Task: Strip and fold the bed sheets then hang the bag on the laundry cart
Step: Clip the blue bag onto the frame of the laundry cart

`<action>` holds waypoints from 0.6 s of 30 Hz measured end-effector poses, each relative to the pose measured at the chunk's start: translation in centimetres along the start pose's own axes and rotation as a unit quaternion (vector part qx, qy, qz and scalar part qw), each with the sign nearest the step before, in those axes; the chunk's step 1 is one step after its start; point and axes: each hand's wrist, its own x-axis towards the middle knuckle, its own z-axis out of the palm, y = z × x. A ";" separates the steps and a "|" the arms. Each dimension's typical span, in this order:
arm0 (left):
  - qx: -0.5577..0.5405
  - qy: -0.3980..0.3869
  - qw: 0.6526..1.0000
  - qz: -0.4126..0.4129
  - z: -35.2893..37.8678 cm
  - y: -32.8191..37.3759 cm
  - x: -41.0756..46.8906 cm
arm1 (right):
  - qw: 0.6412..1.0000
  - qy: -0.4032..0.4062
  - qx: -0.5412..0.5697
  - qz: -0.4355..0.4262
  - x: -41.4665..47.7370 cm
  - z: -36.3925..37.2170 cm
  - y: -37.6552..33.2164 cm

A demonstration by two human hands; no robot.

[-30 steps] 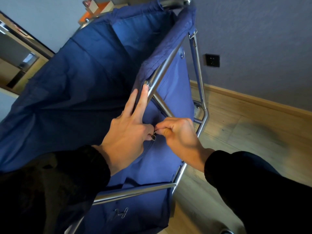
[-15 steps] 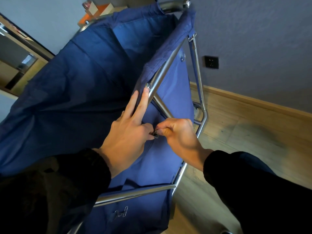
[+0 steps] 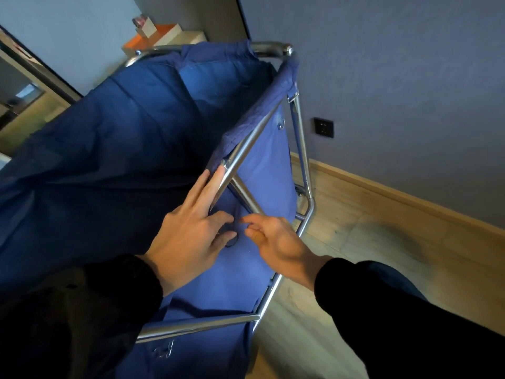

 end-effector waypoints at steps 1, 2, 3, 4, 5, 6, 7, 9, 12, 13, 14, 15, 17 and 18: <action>-0.036 0.008 0.999 -0.008 -0.2 -0.1 0.1 | 1.000 -0.001 0.011 0.016 0.1 -0.5 -0.3; -0.063 0.018 0.998 -0.019 -0.3 -0.1 0.2 | 0.999 0.001 0.012 0.030 0.2 -1.1 -0.7; -0.081 0.032 0.996 -0.032 -0.5 -0.1 0.4 | 0.999 0.004 0.013 0.038 0.4 -1.7 -1.1; -0.093 0.049 0.993 -0.044 -0.8 0.0 0.7 | 0.999 0.009 0.015 0.039 0.6 -2.4 -1.7; -0.105 0.068 0.990 -0.056 -1.2 0.0 1.3 | 0.999 0.016 0.011 0.031 0.8 -3.1 -2.2; -0.116 0.087 0.987 -0.073 -1.6 0.2 2.0 | 0.999 0.023 -0.003 0.021 1.1 -3.8 -2.8; -0.122 0.099 0.983 -0.092 -2.0 0.2 2.9 | 0.999 0.030 -0.019 0.014 1.4 -4.5 -3.2; -0.124 0.105 0.978 -0.133 -2.6 0.3 5.0 | 0.998 0.039 -0.043 0.015 2.2 -5.9 -4.1; -0.139 0.081 0.972 -0.173 -3.1 0.2 8.6 | 0.997 0.049 -0.060 0.024 3.6 -7.5 -5.1; -0.143 0.071 0.971 -0.178 -3.1 0.1 9.9 | 0.996 0.052 -0.066 0.021 4.2 -8.1 -5.3; -0.146 0.064 0.970 -0.184 -3.1 0.1 11.1 | 0.996 0.055 -0.072 0.017 4.9 -8.8 -5.4; -0.150 0.061 0.968 -0.189 -3.1 0.0 12.3 | 0.995 0.061 -0.077 0.009 5.8 -9.5 -5.5; -0.158 0.062 0.966 -0.194 -2.8 -0.3 14.6 | 0.992 0.086 -0.086 -0.017 7.5 -11.0 -5.3; -0.160 0.060 0.966 -0.195 -2.6 -0.4 15.7 | 0.990 0.107 -0.093 -0.026 8.4 -11.7 -5.1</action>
